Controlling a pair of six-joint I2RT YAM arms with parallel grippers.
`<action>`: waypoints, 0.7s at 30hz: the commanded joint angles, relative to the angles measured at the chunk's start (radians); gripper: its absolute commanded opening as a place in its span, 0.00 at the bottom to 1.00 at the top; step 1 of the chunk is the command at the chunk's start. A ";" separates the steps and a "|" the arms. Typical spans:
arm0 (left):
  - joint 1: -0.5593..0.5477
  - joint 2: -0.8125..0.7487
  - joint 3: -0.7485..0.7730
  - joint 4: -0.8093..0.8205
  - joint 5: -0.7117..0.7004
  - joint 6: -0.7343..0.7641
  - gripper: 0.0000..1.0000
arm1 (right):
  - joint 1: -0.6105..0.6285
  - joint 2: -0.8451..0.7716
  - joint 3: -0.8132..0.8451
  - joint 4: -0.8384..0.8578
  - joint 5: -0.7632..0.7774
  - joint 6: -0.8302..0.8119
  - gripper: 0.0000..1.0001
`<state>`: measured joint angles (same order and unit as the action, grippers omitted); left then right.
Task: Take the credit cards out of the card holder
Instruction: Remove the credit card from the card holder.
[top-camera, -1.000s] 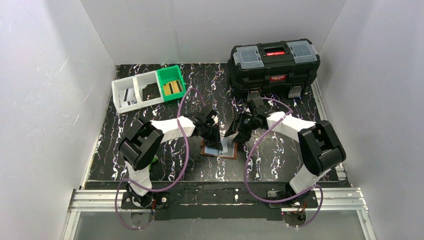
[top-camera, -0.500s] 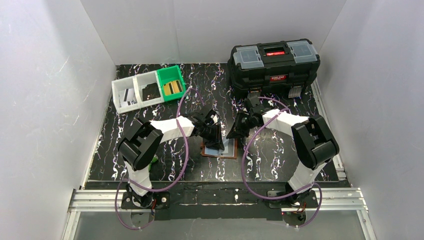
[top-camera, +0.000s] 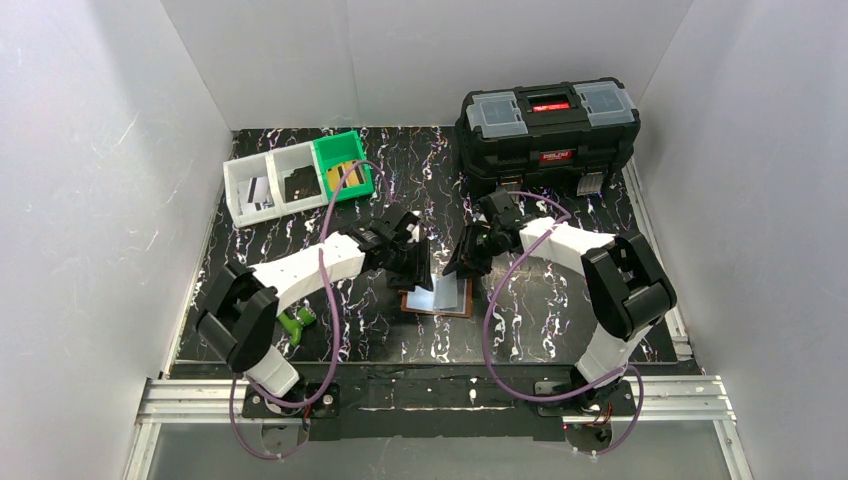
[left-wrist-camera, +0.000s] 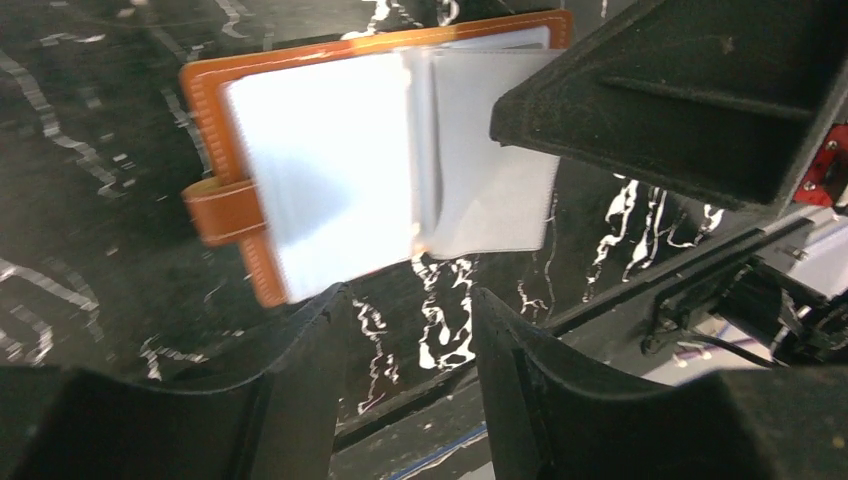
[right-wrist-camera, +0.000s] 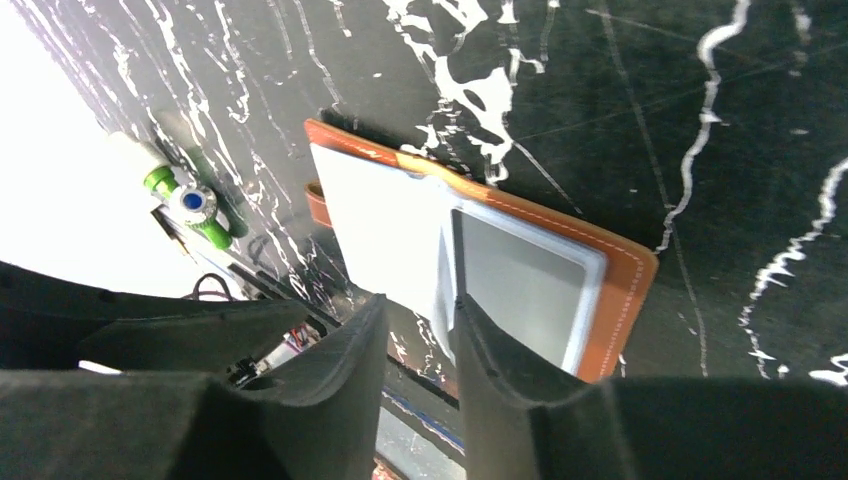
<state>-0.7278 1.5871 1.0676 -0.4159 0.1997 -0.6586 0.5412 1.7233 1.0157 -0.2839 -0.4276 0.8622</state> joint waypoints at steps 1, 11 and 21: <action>0.012 -0.124 0.001 -0.147 -0.144 0.042 0.47 | 0.032 -0.013 0.070 -0.001 -0.031 0.014 0.44; 0.023 -0.280 0.016 -0.253 -0.186 0.076 0.46 | 0.127 0.075 0.181 -0.021 -0.015 0.057 0.76; 0.023 -0.317 0.016 -0.260 -0.139 0.084 0.46 | 0.155 0.183 0.233 0.013 -0.031 0.101 0.78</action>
<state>-0.7090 1.2933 1.0679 -0.6587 0.0376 -0.5871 0.6957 1.9095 1.2083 -0.2856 -0.4409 0.9426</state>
